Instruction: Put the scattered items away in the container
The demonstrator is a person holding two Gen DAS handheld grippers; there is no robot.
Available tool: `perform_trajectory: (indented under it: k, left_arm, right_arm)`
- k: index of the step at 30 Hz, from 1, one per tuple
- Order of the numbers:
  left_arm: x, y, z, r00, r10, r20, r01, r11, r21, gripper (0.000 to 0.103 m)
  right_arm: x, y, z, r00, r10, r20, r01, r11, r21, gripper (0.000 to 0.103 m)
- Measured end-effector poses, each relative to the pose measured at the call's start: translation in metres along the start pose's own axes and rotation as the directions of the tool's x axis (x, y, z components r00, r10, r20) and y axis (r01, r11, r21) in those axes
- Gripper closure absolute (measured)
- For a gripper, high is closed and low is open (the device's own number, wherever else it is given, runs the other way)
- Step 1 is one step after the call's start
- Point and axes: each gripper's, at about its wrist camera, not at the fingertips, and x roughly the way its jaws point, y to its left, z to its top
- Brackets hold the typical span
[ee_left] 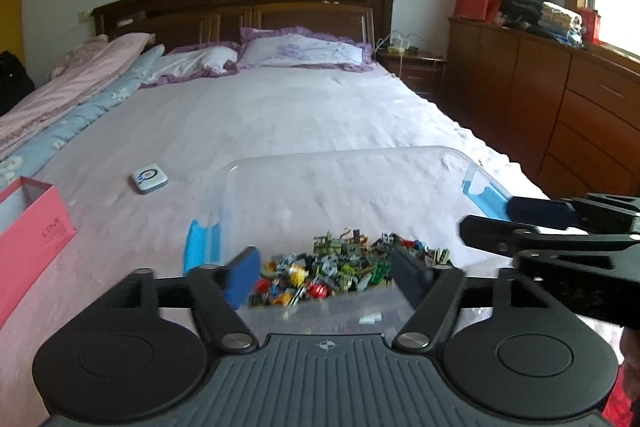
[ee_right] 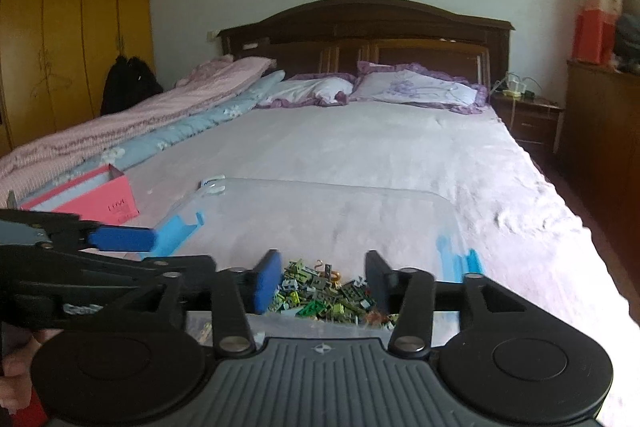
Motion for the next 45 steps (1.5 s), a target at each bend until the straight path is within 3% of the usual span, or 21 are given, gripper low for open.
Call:
perform_trajectory:
  k: [8,16,19,22,26,29,38,45]
  left_arm:
    - [-0.027,-0.003,-0.043,0.996,-0.001,-0.088,0.001,1.000,-0.008,0.008]
    - [-0.040,-0.015,-0.095,0.973,0.029,-0.228,-0.013,0.997,0.073,0.007]
    - [-0.044,-0.017,-0.112,0.960,0.047,-0.276,-0.020,0.995,0.102,0.007]
    - [-0.049,-0.020,-0.130,0.944,0.066,-0.322,-0.025,0.991,0.130,0.007]
    - [-0.052,-0.025,-0.135,0.940,0.057,-0.337,-0.009,0.990,0.144,0.007]
    - [-0.054,-0.028,-0.139,0.937,0.049,-0.347,0.005,0.988,0.153,0.007]
    - [-0.054,-0.040,-0.148,0.927,0.034,-0.374,0.040,0.981,0.189,0.007]
    - [-0.053,-0.044,-0.149,0.923,0.029,-0.385,0.051,0.979,0.198,0.007]
  right_arm:
    - [-0.045,-0.009,-0.053,0.997,-0.015,-0.075,0.015,1.000,-0.001,0.045]
    - [-0.067,0.004,-0.114,0.973,0.047,-0.226,-0.048,0.999,0.002,0.045]
    - [-0.070,0.022,-0.127,0.965,0.077,-0.252,-0.092,0.995,-0.047,0.049]
    - [-0.073,0.037,-0.133,0.952,0.112,-0.285,-0.145,0.985,-0.097,0.061]
    - [-0.078,0.044,-0.139,0.922,0.152,-0.356,-0.206,0.971,-0.120,0.079]
    - [-0.085,0.043,-0.146,0.903,0.164,-0.397,-0.228,0.966,-0.120,0.083]
    - [-0.077,0.040,-0.166,0.864,0.167,-0.476,-0.237,0.967,-0.091,0.084]
    - [-0.066,0.040,-0.173,0.862,0.159,-0.482,-0.227,0.970,-0.087,0.083]
